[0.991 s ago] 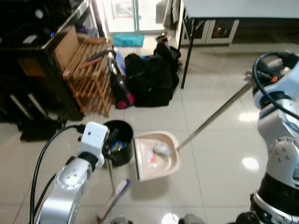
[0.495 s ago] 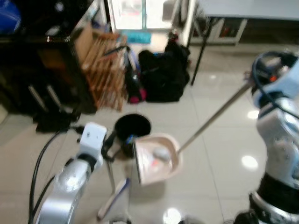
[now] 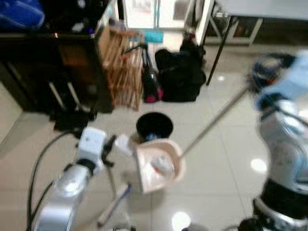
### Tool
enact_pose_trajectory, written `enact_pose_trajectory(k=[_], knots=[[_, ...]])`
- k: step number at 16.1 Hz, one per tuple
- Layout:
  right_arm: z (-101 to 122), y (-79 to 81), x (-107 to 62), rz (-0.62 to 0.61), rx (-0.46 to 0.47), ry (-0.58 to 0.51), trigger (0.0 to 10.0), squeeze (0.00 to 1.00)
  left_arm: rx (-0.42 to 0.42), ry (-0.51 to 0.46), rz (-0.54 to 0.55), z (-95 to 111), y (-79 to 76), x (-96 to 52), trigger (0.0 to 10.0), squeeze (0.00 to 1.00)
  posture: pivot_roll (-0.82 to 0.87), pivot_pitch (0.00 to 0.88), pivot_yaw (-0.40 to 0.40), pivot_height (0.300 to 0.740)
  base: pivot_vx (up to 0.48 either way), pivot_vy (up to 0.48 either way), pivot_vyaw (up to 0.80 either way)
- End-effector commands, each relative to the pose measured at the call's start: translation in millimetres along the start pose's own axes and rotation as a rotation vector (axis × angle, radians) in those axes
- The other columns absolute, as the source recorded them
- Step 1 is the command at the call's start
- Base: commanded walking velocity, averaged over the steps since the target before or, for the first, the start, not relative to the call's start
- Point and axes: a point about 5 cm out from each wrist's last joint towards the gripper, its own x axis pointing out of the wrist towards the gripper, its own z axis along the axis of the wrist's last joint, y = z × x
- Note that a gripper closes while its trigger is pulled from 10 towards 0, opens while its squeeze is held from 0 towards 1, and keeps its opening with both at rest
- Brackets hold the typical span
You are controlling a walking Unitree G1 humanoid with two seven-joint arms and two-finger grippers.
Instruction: Sweep floor
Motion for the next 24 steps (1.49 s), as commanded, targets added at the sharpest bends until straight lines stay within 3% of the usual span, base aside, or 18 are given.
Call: enact_pose_trajectory(k=[1, 4, 7, 11, 24], knots=[[11, -0.7, -2.0, 0.010, 0.025, -0.044, 10.0, 0.00, 0.010, -0.031, 0.000, 6, -1.4, 1.0, 10.0, 0.00, -0.03, 0.097, -0.001, 0.740, 0.000, 0.409, 0.00], [10, 1.8, -2.8, 0.020, 0.028, -0.037, 10.0, 0.00, 0.020, -0.037, 0.002, 5, -1.7, 0.1, 10.0, 0.00, -0.04, 0.102, -0.005, 0.740, 0.000, 0.362, 0.00], [8, 5.2, -3.4, 0.030, 0.031, -0.028, 10.0, 0.00, 0.127, -0.047, -0.019, 8, -3.9, -0.1, 10.0, 0.00, -0.04, 0.105, -0.009, 0.740, 0.000, -0.320, 0.00], [12, 9.7, -1.4, 0.042, 0.042, -0.036, 10.0, 0.00, 0.011, -0.055, 0.025, 12, -3.7, 0.9, 10.0, 0.00, -0.04, 0.105, -0.009, 0.740, 0.000, -0.240, 0.00], [47, -0.1, 15.3, -0.057, 0.127, -0.126, 10.0, 0.00, 0.044, -0.089, 0.003, 18, -6.5, 2.4, 10.0, 0.00, -0.04, 0.085, 0.003, 0.740, 0.000, 0.000, 0.00]])
